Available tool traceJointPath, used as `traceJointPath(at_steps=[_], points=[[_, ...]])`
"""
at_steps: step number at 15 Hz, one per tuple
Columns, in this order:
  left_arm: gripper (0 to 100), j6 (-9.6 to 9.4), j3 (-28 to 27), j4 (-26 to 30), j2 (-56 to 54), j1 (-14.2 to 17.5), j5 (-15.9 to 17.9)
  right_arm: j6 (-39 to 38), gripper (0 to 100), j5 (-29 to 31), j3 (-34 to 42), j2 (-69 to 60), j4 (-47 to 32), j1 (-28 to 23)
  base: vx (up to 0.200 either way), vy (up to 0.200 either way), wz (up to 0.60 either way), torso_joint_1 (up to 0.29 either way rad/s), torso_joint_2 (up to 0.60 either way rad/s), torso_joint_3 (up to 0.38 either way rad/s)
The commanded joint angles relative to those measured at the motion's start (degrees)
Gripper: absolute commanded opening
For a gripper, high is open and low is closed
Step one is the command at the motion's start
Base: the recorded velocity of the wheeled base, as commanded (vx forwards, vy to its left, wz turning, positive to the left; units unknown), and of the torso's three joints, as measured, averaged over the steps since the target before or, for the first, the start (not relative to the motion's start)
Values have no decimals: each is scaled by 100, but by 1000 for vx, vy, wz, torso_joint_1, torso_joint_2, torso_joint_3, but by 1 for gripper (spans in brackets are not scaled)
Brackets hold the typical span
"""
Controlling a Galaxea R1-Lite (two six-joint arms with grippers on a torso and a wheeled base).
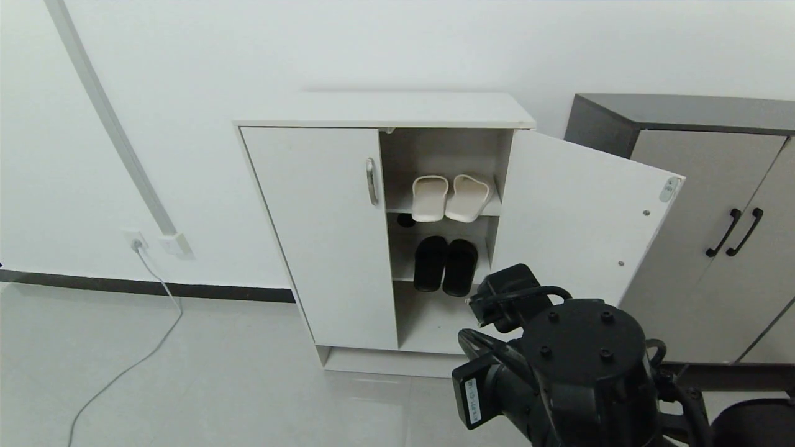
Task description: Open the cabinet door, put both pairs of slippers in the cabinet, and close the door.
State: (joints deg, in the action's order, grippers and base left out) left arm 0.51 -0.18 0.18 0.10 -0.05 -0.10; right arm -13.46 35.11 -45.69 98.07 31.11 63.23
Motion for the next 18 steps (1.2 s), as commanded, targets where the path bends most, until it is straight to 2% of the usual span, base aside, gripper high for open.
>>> traceJointPath(at_steps=[1, 9, 18], points=[[0, 2, 1, -9, -1, -4, 1, 1, 0, 5, 8, 36, 0, -4, 0, 0, 0, 134, -471, -339], [0, 2, 1, -1, -1, 5, 1, 1, 0, 5, 25, 80, 0, -39, 0, 0, 0, 165, -478, -318], [0, 2, 1, -1, -1, -4, 1, 1, 0, 14, 69, 45, 18, -74, 0, 0, 0, 219, -530, -308]])
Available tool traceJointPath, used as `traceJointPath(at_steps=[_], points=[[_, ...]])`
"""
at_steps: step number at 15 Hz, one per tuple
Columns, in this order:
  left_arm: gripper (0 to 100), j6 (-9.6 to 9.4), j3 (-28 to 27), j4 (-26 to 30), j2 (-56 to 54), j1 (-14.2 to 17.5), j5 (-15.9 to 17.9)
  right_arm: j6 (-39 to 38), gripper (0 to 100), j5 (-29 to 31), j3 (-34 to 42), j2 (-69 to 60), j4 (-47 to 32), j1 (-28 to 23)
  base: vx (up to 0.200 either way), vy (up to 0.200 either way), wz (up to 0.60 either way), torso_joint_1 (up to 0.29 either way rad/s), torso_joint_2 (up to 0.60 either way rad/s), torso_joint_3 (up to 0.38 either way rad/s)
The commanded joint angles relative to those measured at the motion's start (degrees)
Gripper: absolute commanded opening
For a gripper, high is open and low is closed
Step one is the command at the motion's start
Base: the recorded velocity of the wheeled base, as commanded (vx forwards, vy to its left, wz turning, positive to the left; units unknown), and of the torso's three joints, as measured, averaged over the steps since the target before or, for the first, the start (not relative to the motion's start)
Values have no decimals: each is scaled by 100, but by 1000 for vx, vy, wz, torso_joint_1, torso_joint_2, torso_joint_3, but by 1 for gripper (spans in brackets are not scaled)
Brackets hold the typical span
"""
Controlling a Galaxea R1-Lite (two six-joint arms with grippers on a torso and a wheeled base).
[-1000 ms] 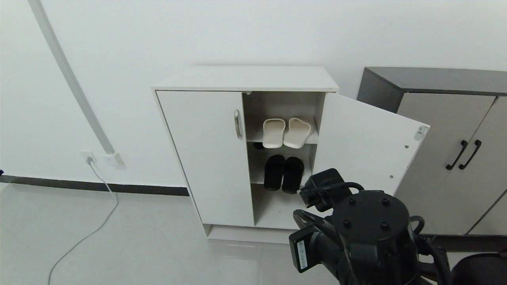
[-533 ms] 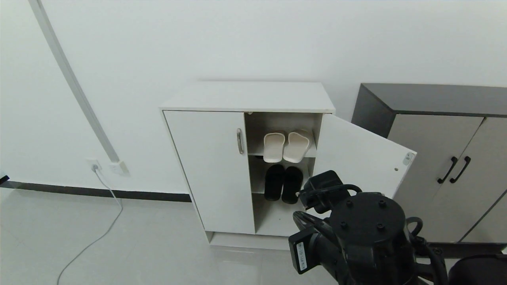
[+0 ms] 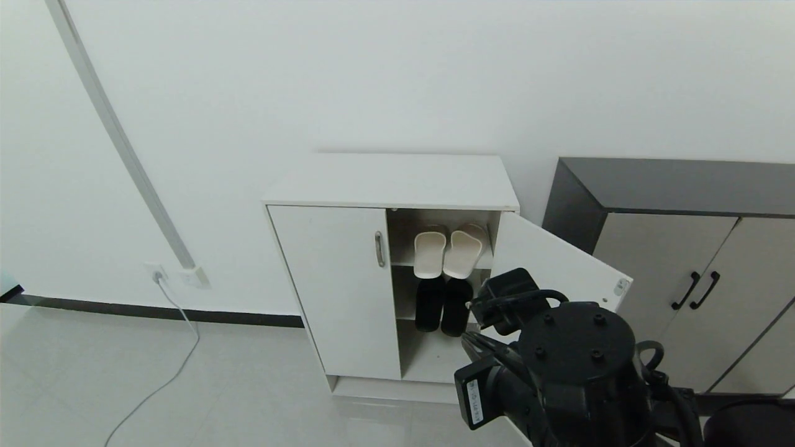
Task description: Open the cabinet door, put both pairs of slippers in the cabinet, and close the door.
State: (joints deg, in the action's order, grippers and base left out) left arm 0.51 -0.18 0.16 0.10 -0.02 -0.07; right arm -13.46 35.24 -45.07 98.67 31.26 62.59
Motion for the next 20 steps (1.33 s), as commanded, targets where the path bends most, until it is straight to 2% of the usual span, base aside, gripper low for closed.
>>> traceJointPath(at_steps=[1, 7, 12, 20], points=[[0, 2, 1, 2, -1, 2, -1, 1, 0, 0, -2, -23, 3, -36, 0, 0, 0, 256, -574, -330], [0, 2, 1, 2, -1, -6, -1, 36, 0, -9, 16, -6, -6, -98, 0, 0, 0, 252, -555, -310], [0, 2, 1, 2, -1, 2, -1, 45, 0, -9, 42, 12, -6, -115, 0, 0, 0, 26, -57, -31], [0, 2, 1, 2, -1, 2, -1, 203, 0, 0, 130, 109, 3, -370, 0, 0, -600, 4, 0, 1]])
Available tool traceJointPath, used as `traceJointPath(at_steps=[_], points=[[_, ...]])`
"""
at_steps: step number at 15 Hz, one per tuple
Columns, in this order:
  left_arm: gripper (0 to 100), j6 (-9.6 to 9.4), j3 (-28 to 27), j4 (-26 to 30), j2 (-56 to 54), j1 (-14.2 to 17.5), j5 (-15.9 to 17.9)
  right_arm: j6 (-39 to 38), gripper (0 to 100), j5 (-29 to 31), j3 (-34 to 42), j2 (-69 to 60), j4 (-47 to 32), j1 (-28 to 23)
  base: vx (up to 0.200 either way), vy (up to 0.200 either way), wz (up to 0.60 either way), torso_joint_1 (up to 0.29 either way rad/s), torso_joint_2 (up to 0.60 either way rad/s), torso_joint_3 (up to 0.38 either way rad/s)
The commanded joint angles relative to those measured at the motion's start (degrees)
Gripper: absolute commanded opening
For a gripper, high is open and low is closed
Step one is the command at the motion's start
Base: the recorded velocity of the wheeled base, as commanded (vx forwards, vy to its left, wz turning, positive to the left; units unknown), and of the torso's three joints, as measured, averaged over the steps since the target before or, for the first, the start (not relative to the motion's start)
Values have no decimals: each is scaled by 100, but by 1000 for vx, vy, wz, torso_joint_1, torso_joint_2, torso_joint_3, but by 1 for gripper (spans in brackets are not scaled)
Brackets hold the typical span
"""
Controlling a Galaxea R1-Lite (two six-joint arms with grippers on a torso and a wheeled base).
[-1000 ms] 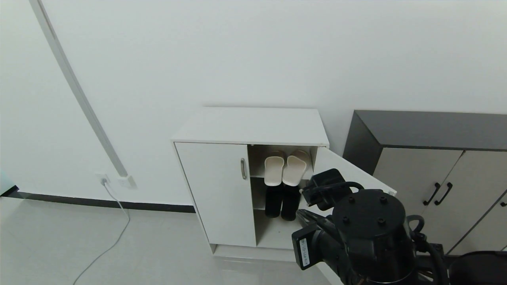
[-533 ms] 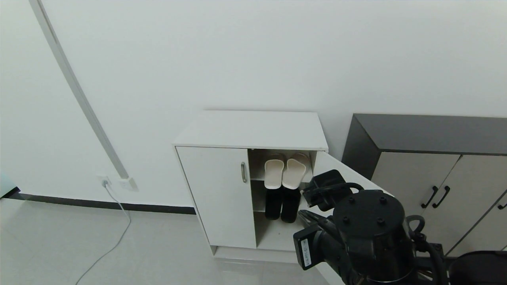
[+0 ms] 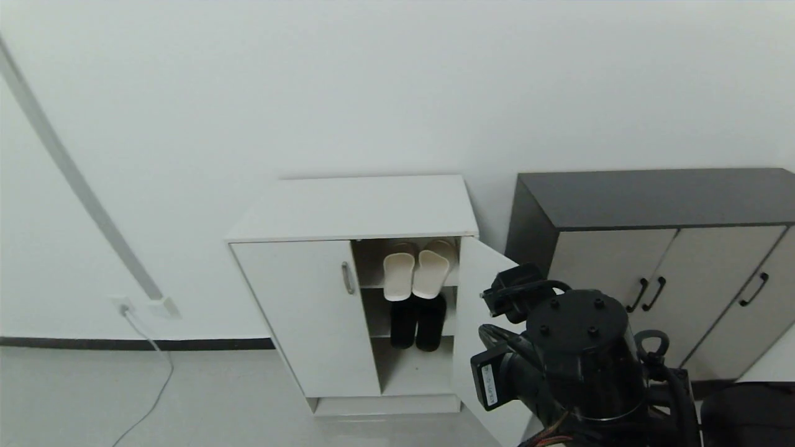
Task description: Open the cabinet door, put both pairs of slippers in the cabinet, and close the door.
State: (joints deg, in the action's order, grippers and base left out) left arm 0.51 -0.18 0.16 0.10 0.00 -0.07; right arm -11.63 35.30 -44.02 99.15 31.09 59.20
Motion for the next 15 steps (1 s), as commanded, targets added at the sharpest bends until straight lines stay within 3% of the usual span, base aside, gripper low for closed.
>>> traceJointPath(at_steps=[1, 4, 7, 11, 15], points=[[0, 2, 1, 2, -1, 0, -1, 29, 0, -6, 25, 105, 20, -93, 0, 0, -600, 12, 12, -7], [0, 2, 1, 2, -1, 0, -1, 56, 0, -85, -72, 369, 222, -497, 0, 0, 0, 0, 0, 0], [0, 2, 1, 2, -1, 0, -1, 179, 0, -683, -186, 843, 1022, -1218, 0, 0, 0, 0, 0, 0], [0, 2, 1, 2, -1, 0, -1, 170, 0, -1245, -1100, 1450, 1057, -1938, 0, 0, 0, 0, 0, 0], [0, 2, 1, 2, -1, -9, -1, 152, 0, -1403, -1935, 2135, 1049, -2422, 0, 0, 0, 0, 0, 0]])
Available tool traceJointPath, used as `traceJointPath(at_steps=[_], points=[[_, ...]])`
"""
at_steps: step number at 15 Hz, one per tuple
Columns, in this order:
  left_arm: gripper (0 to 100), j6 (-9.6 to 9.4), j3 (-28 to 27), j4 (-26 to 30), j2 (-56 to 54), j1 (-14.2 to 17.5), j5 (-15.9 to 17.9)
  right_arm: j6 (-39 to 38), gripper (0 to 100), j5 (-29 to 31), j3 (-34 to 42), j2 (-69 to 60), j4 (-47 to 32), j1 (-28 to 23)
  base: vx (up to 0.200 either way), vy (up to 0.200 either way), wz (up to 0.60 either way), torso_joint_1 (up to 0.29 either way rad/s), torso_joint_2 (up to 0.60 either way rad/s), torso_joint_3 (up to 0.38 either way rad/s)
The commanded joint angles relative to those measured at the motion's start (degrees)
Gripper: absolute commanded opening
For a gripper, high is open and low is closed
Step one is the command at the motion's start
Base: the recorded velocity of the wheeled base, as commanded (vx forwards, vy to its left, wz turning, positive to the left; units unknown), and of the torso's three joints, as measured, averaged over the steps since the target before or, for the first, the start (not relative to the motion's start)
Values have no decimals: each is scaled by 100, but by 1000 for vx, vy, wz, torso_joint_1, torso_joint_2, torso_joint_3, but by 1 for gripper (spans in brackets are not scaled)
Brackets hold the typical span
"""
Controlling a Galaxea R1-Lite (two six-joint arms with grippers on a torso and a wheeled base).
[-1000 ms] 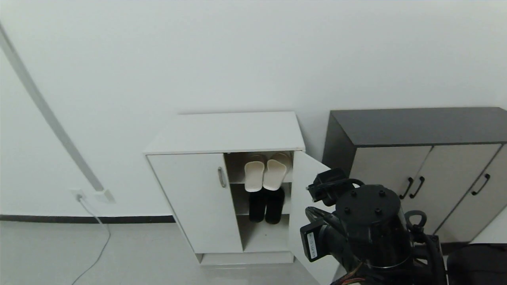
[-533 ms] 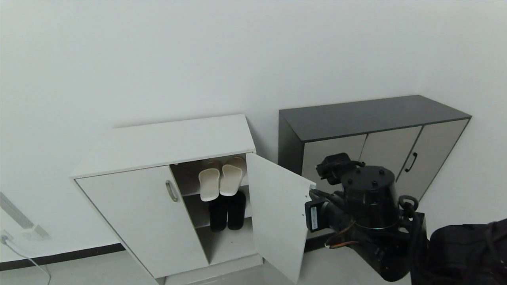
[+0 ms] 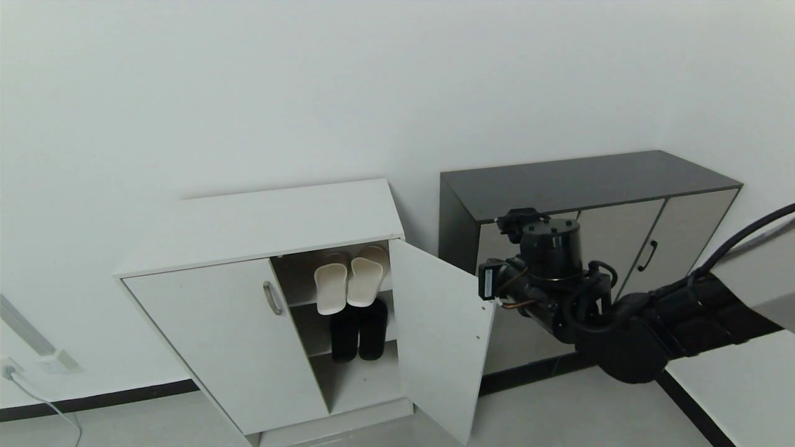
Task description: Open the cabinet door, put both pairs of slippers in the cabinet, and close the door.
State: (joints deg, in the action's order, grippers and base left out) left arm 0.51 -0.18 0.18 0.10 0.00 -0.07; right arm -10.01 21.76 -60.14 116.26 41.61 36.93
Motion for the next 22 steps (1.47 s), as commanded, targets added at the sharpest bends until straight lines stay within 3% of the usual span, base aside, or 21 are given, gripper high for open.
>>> traceJointPath(at_steps=[1, 8, 22], points=[[0, 2, 1, -1, -1, -9, -1, -1, 0, -102, -385, 485, -3, -256, 0, 0, 0, 0, 0, 0], [0, 2, 1, -1, -1, -9, -1, -1, 0, -242, -763, 1021, -56, -572, 0, 0, 0, 0, 0, 0], [0, 2, 1, -1, -1, -9, -1, -10, 0, -242, -569, 1100, -56, -379, 0, 0, 0, 0, 0, 0]])
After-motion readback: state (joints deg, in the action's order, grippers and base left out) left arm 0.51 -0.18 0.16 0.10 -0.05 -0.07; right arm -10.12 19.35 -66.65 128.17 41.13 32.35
